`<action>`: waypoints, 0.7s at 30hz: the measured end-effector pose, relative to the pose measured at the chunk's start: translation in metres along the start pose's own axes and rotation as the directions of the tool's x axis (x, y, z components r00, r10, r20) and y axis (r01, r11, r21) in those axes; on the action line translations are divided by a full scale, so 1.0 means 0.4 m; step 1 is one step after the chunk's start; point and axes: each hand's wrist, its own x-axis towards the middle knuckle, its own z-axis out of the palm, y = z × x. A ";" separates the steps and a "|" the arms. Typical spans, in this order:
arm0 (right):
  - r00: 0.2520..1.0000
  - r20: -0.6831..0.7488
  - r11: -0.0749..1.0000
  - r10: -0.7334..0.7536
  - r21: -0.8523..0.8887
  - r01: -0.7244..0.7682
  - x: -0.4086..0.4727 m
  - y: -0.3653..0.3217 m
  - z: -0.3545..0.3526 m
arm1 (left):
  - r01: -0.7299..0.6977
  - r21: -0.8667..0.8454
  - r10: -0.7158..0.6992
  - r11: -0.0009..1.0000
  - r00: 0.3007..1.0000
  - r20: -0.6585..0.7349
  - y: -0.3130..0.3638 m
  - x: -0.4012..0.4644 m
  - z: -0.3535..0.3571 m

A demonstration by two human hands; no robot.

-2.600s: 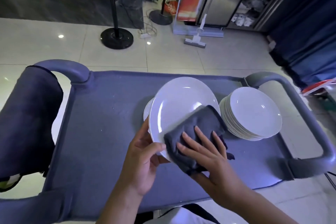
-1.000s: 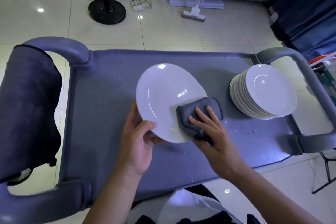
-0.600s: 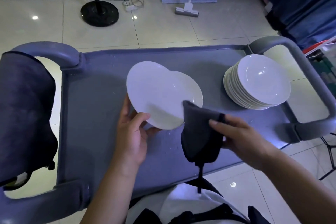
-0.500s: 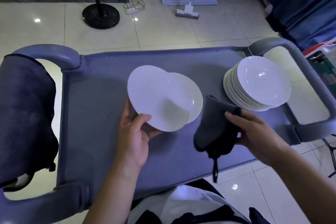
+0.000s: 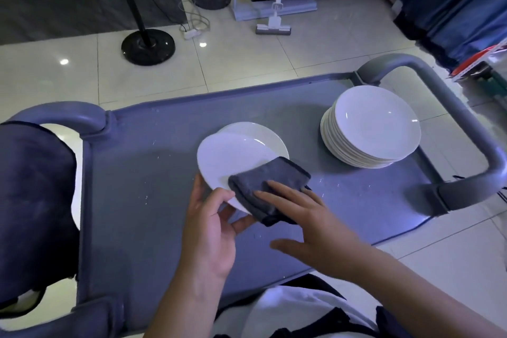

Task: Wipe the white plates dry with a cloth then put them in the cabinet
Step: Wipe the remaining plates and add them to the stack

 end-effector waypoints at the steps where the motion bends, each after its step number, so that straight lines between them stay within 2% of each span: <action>1: 0.999 -0.046 0.999 -0.023 -0.048 0.021 -0.007 0.006 0.000 | 0.008 -0.003 -0.008 1.000 1.000 -0.006 0.004 -0.006 0.008; 5: 0.924 -0.359 0.987 -0.133 -0.135 0.090 0.001 0.012 -0.015 | 0.038 0.005 -0.037 0.999 0.999 -0.019 0.006 -0.016 0.058; 7: 0.906 -0.382 0.983 -0.181 -0.108 0.151 0.008 0.010 -0.041 | 0.031 0.021 -0.030 0.999 0.999 -0.033 0.010 -0.018 0.079; 9: 0.915 -0.368 0.986 -0.168 -0.060 0.157 0.001 0.008 -0.075 | -0.006 0.076 0.008 0.997 0.999 -0.035 0.012 -0.021 0.098; 11: 0.933 -0.354 0.987 -0.060 0.116 0.107 0.001 0.017 -0.106 | -0.047 0.174 0.055 0.984 0.998 -0.043 0.017 -0.018 0.119; 12: 0.943 -0.330 0.961 0.037 0.270 0.057 0.006 0.027 -0.120 | -0.066 0.227 0.078 0.972 0.996 -0.044 0.026 -0.012 0.126; 13: 0.945 -0.288 0.876 0.156 0.482 0.002 0.009 0.043 -0.136 | -0.092 0.258 0.109 0.962 0.993 -0.052 0.037 -0.004 0.132; 15: 0.929 -0.124 0.499 0.348 0.863 -0.071 0.003 0.077 -0.159 | -0.158 0.266 0.191 0.951 0.976 -0.105 0.060 0.001 0.123; 16: 0.917 -0.037 0.311 0.397 0.945 -0.097 -0.006 0.096 -0.163 | -0.203 0.262 0.245 0.943 0.960 -0.138 0.067 0.002 0.106; 17: 0.902 0.042 0.174 0.429 0.976 -0.128 -0.019 0.117 -0.160 | -0.241 0.264 0.291 0.934 0.942 -0.169 0.070 0.000 0.083; 19: 0.878 0.180 0.005 0.443 0.979 -0.202 -0.048 0.151 -0.151 | -0.251 0.323 0.319 0.913 0.931 -0.179 0.059 -0.009 0.035; 21: 0.866 0.265 -0.097 0.424 0.964 -0.248 -0.066 0.186 -0.133 | -0.140 0.404 0.202 0.904 0.972 -0.116 0.027 -0.020 0.001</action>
